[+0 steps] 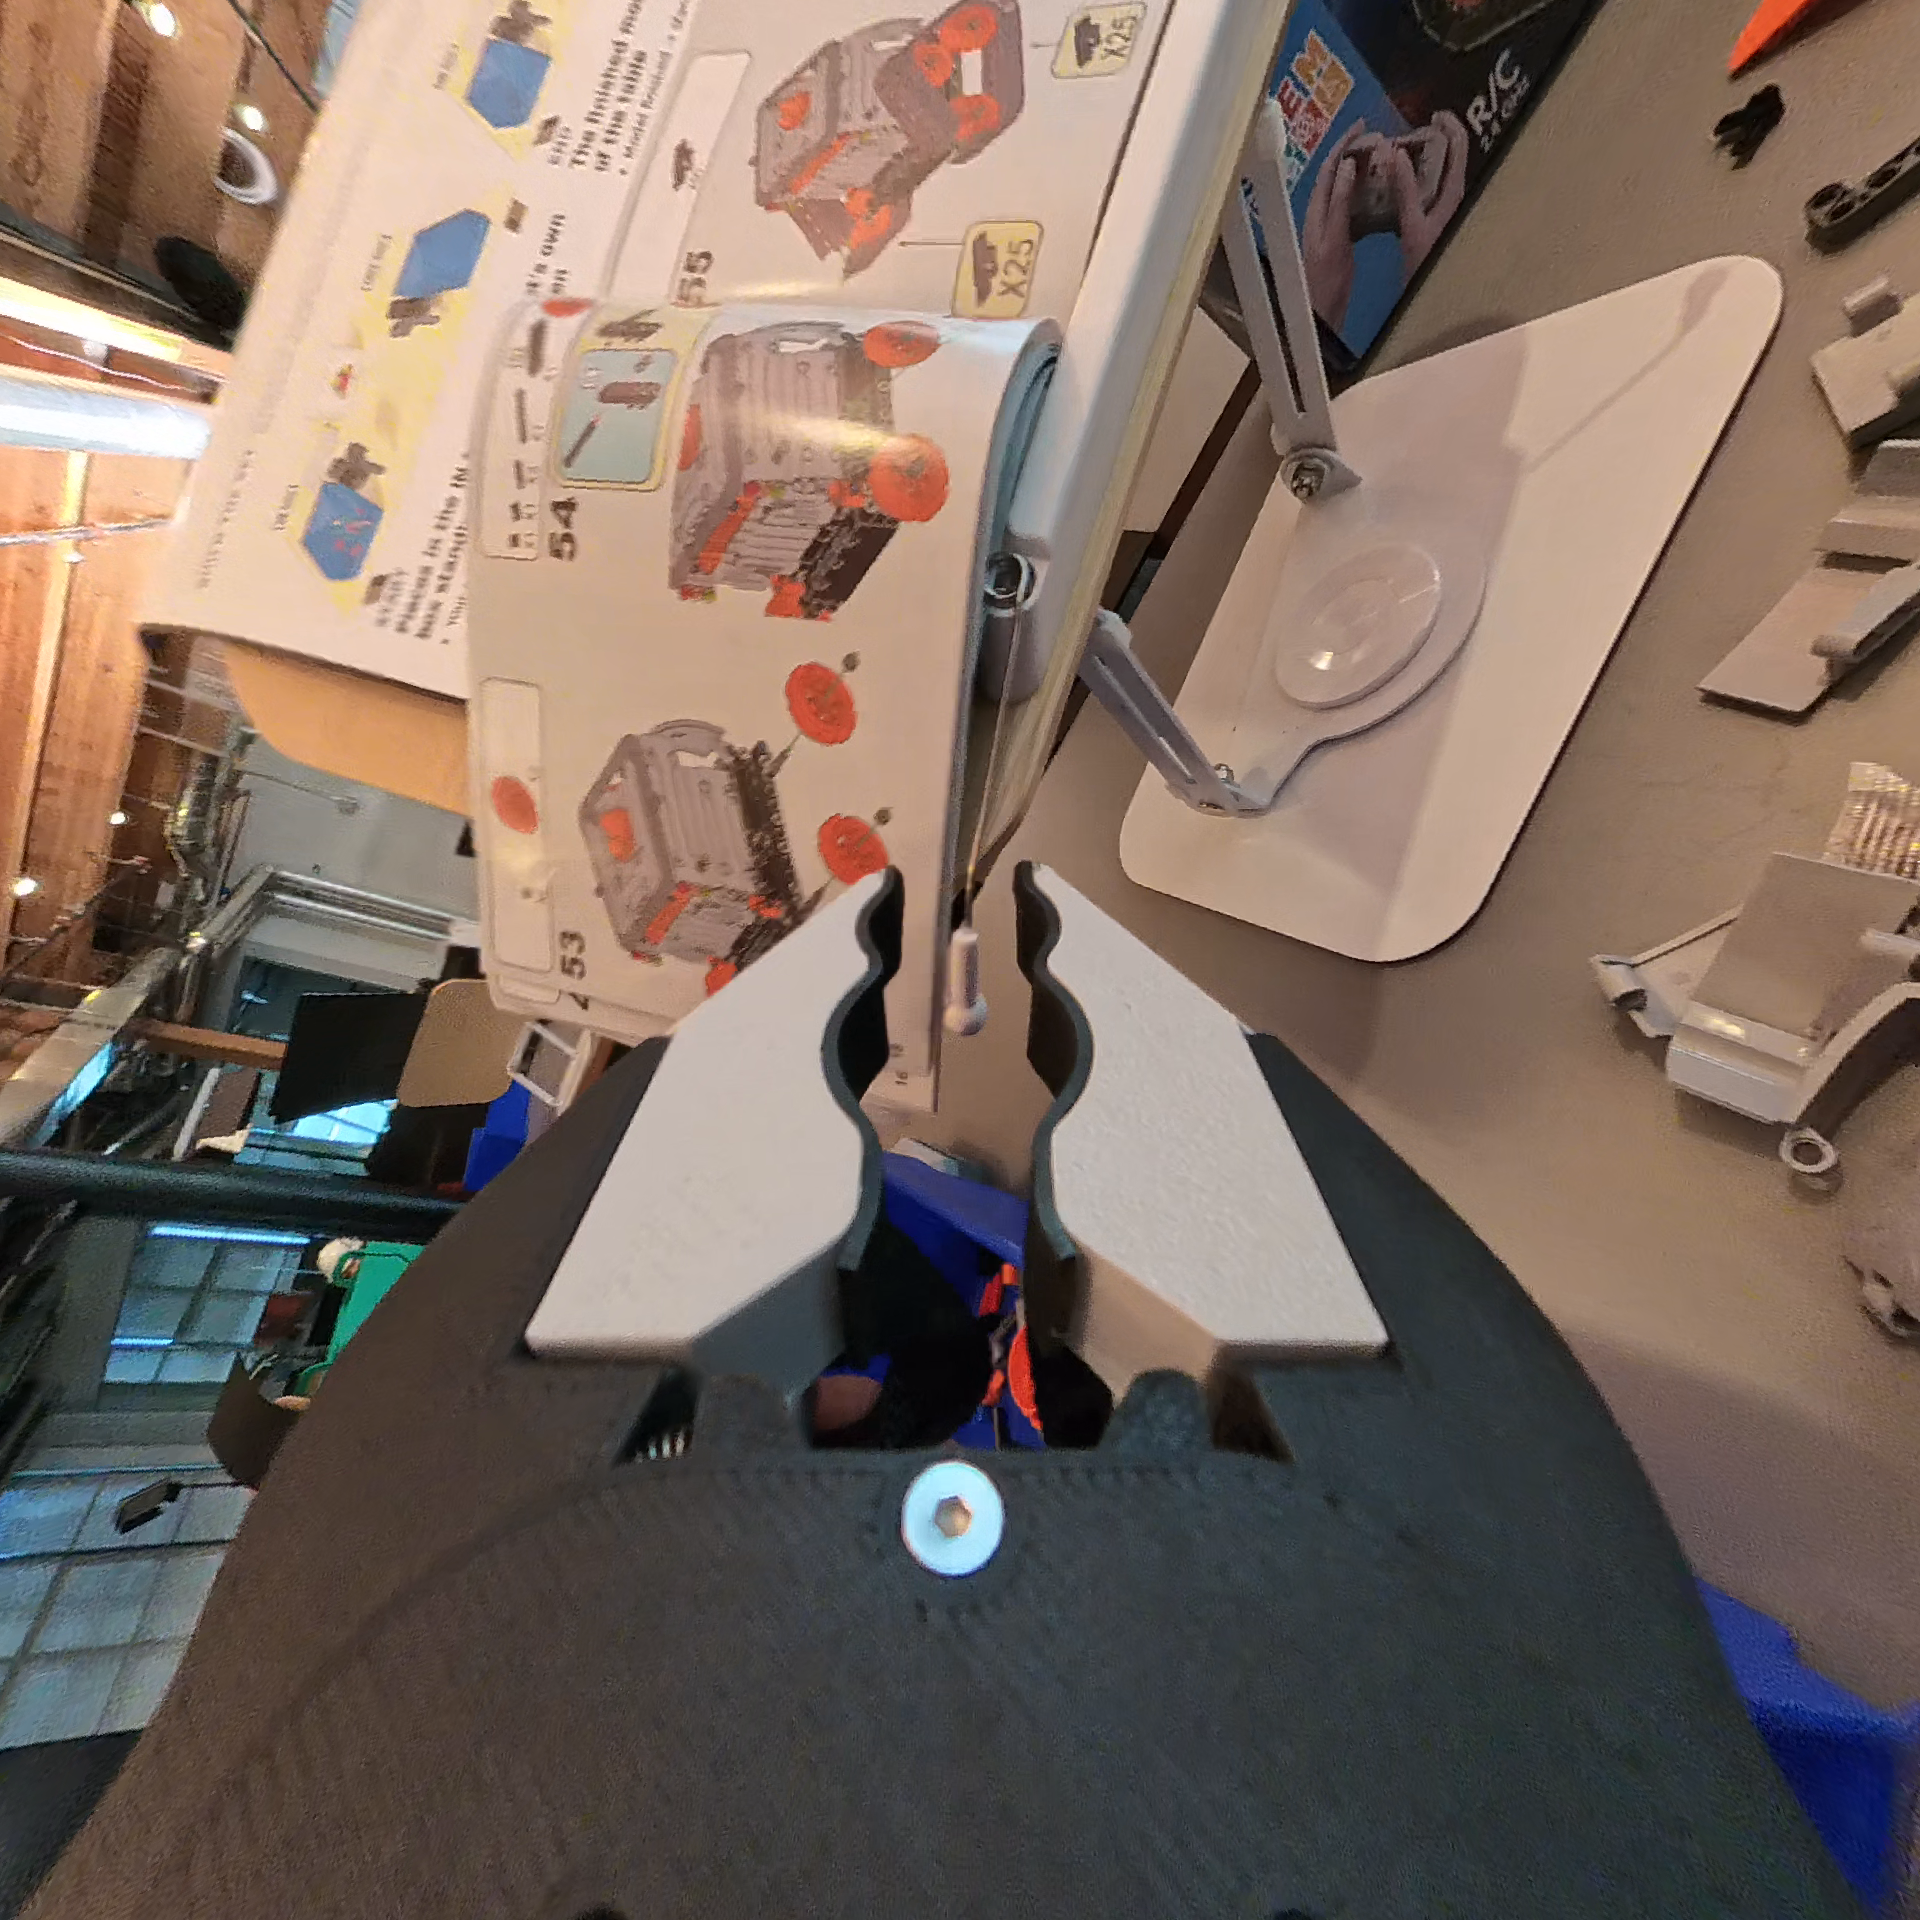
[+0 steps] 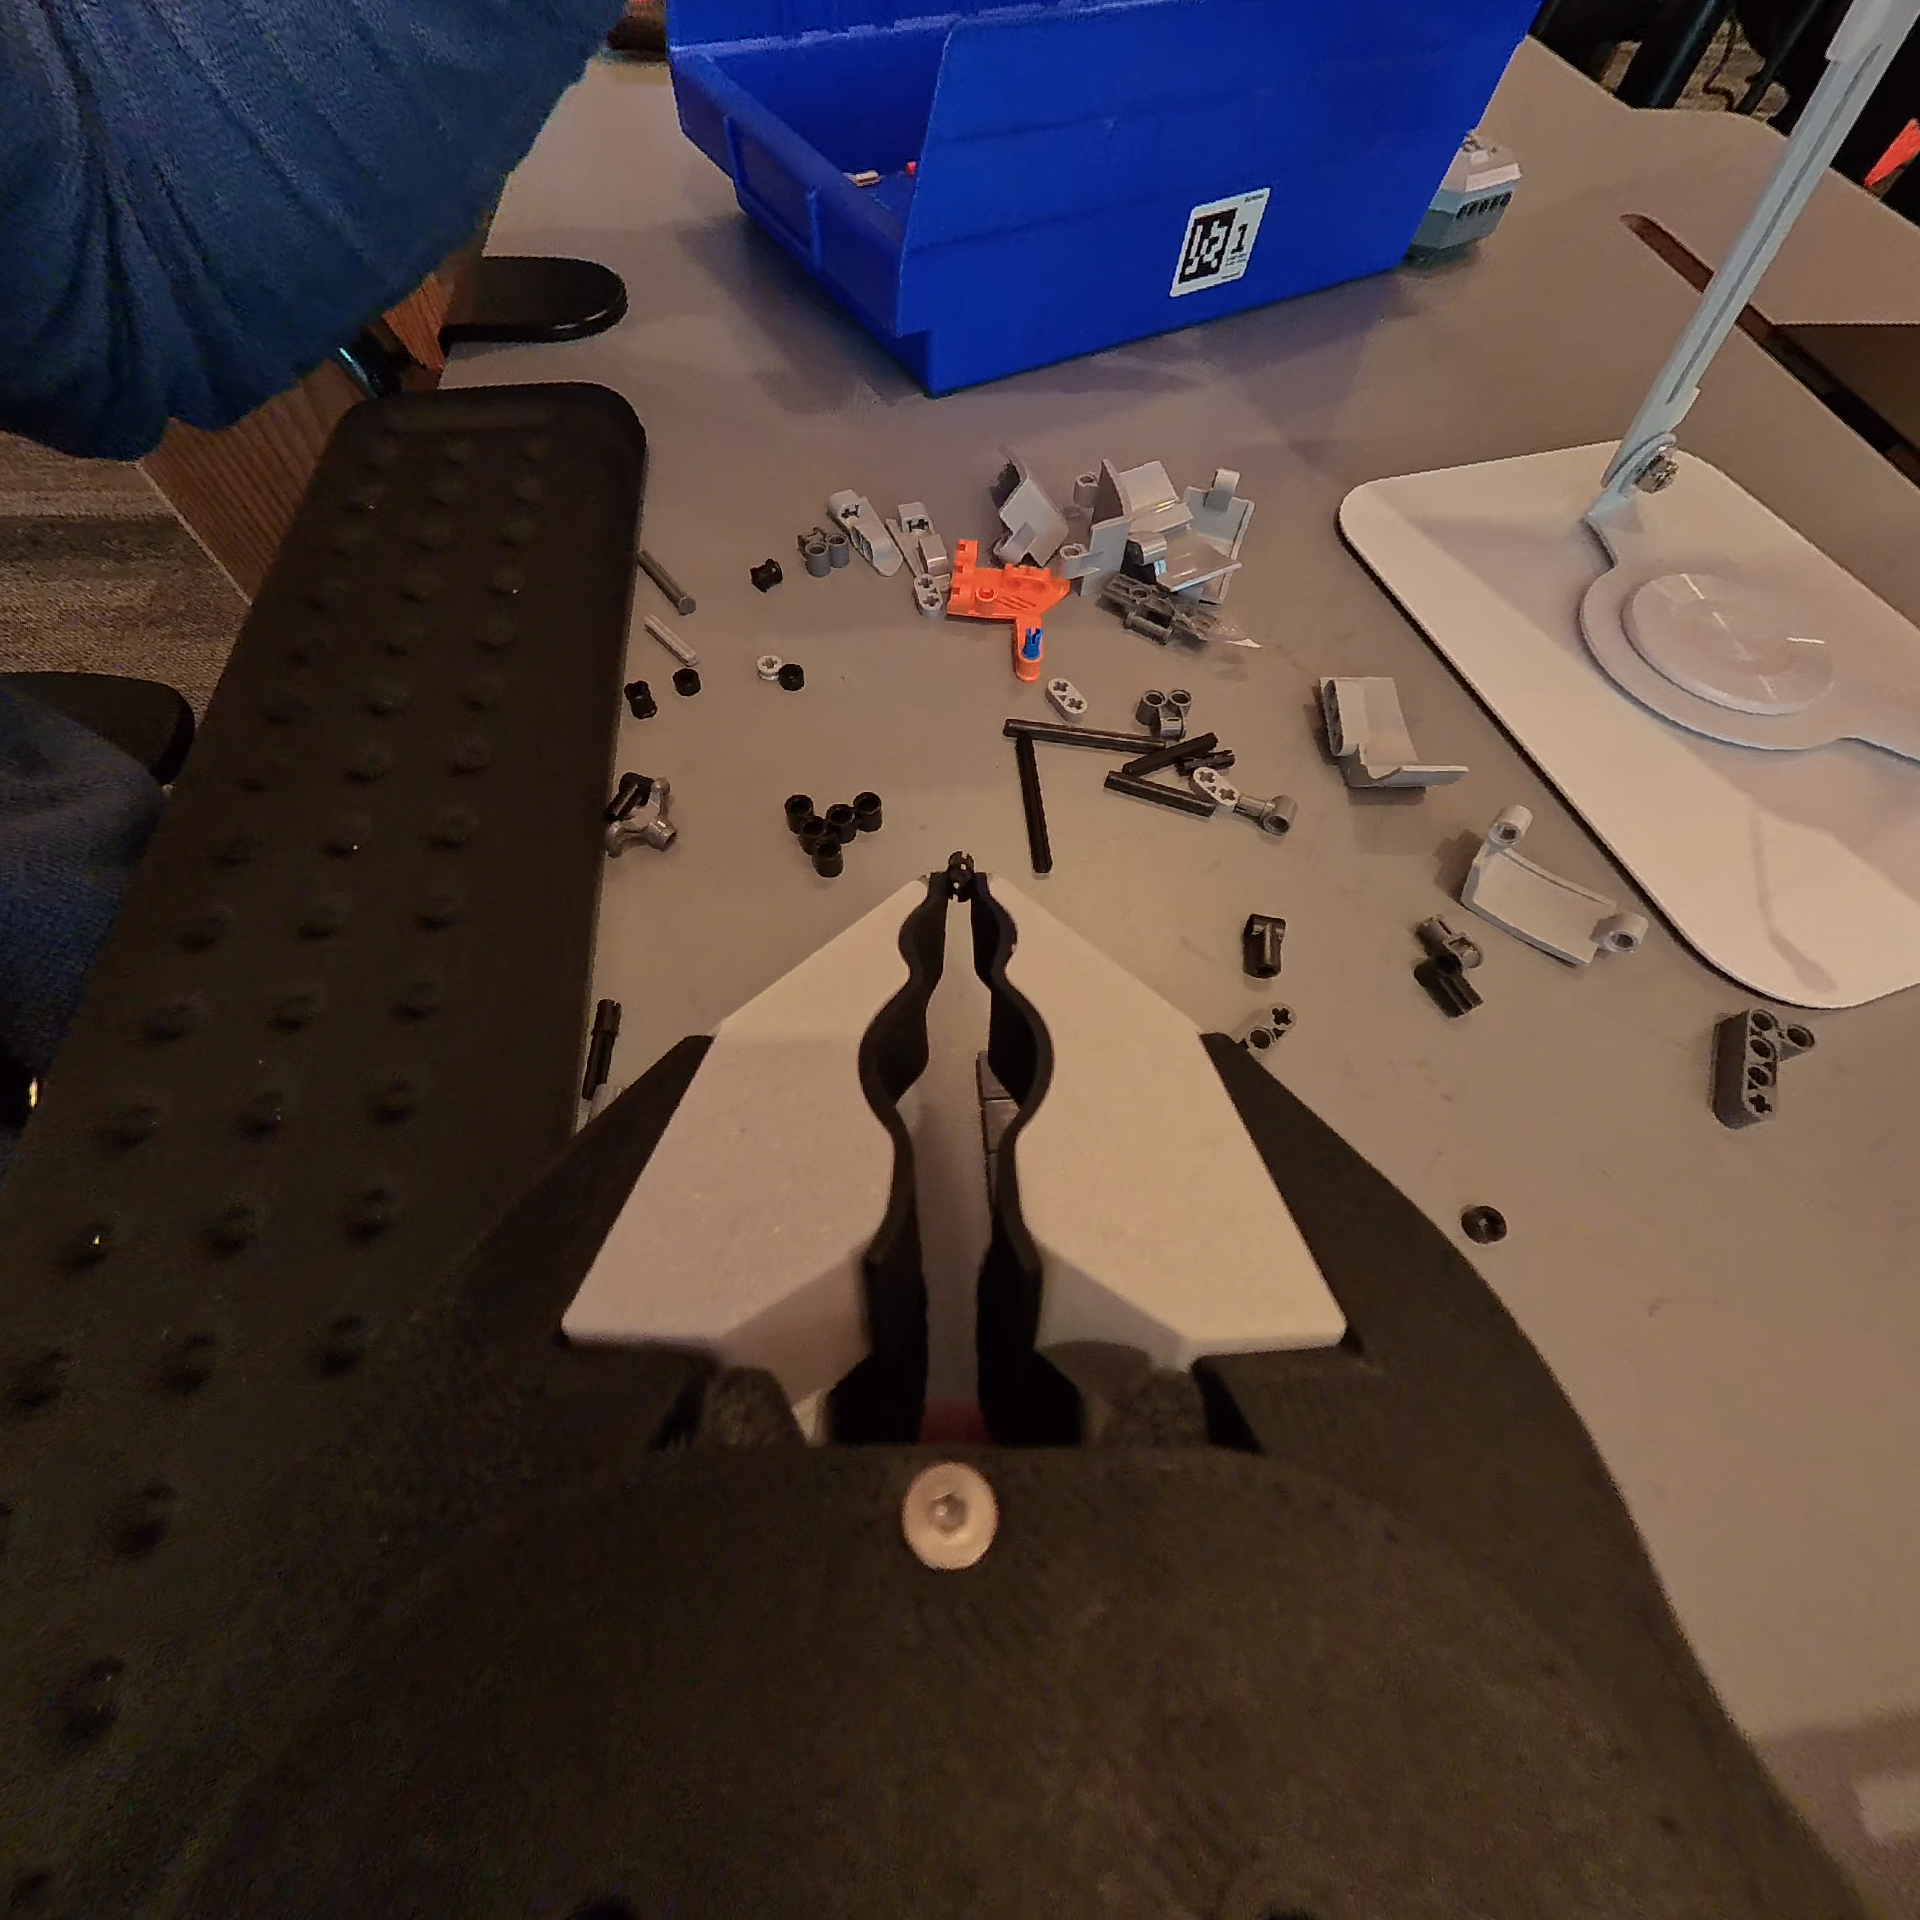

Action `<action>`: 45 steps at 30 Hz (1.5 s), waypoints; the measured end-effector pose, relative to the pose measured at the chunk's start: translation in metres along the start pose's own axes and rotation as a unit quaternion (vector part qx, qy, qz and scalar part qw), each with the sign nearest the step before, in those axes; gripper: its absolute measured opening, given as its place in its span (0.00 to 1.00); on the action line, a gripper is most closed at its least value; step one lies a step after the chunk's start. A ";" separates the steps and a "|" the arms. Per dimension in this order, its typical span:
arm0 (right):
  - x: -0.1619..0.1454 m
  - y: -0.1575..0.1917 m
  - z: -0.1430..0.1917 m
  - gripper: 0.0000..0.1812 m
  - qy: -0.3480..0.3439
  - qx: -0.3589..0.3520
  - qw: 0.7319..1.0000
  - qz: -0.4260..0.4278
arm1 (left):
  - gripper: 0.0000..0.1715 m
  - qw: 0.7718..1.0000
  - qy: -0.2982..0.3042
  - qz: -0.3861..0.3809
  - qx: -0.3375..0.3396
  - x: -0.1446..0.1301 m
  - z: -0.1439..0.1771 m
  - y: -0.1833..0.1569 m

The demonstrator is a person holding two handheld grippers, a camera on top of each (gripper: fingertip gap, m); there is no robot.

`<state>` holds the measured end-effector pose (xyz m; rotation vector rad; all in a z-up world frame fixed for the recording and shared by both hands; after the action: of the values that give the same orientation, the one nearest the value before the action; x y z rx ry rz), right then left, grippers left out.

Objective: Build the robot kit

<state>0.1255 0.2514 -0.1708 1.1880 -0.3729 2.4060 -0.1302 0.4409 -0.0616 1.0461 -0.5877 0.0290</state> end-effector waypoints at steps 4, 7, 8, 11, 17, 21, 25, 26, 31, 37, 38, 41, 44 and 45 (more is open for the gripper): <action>0.000 0.000 -0.001 0.01 0.001 0.001 1.000 0.001 | 0.15 1.000 0.000 0.012 0.029 -0.004 0.006 0.011; -0.001 0.000 -0.001 0.01 0.002 0.001 1.000 0.001 | 0.20 0.999 0.012 0.009 0.034 -0.009 0.000 0.018; -0.001 0.000 -0.001 0.01 0.002 0.000 1.000 0.000 | 0.22 0.999 0.014 0.006 0.035 -0.010 -0.003 0.020; 0.000 0.000 -0.001 0.01 0.002 -0.001 1.000 0.000 | 0.25 0.999 0.022 0.021 0.021 -0.011 -0.013 0.022; -0.001 -0.001 0.000 0.01 0.002 -0.001 1.000 -0.001 | 0.19 1.000 0.018 0.022 0.008 -0.005 -0.020 0.018; -0.001 -0.001 0.000 0.01 0.001 0.001 1.000 -0.002 | 0.20 0.999 0.007 0.029 -0.013 -0.002 -0.018 0.015; -0.001 -0.001 0.000 0.01 0.002 0.001 1.000 -0.002 | 0.26 0.998 -0.012 0.043 -0.033 0.002 -0.013 0.016; -0.001 -0.001 0.000 0.01 0.002 0.001 1.000 -0.002 | 0.27 0.998 -0.021 0.049 -0.041 0.004 -0.011 0.017; -0.001 -0.001 0.000 0.01 0.003 0.001 1.000 -0.002 | 0.30 0.998 -0.003 0.046 -0.037 0.003 -0.015 0.016; -0.001 -0.001 0.001 0.01 0.001 0.002 1.000 -0.001 | 0.20 0.999 0.007 0.028 -0.027 0.001 -0.021 0.008; -0.001 -0.001 0.000 0.01 0.001 0.002 1.000 -0.001 | 0.19 0.999 0.006 0.029 -0.028 0.001 -0.021 0.007; -0.001 -0.001 0.000 0.01 0.002 0.003 1.000 -0.001 | 0.17 0.999 -0.001 0.031 -0.033 0.001 -0.020 0.006; -0.001 -0.001 0.000 0.01 0.002 0.003 1.000 -0.001 | 0.14 0.999 0.000 0.030 -0.041 0.000 -0.020 0.005; -0.001 -0.001 0.000 0.01 0.002 0.003 1.000 -0.001 | 0.14 0.999 -0.001 0.031 -0.042 0.000 -0.020 0.006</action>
<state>0.1265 0.2515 -0.1714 1.1861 -0.3626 2.4092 -0.1234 0.4600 -0.0643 0.9463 -0.6181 0.0573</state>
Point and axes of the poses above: each gripper's, where its closed fingertips meet, z back along the fingers, x out of its top, y = z × x across the jaws, the point moved 9 cm from there along z, back along the fingers, and after that the axes turned 9 degrees about y, right-handed, at the moved point
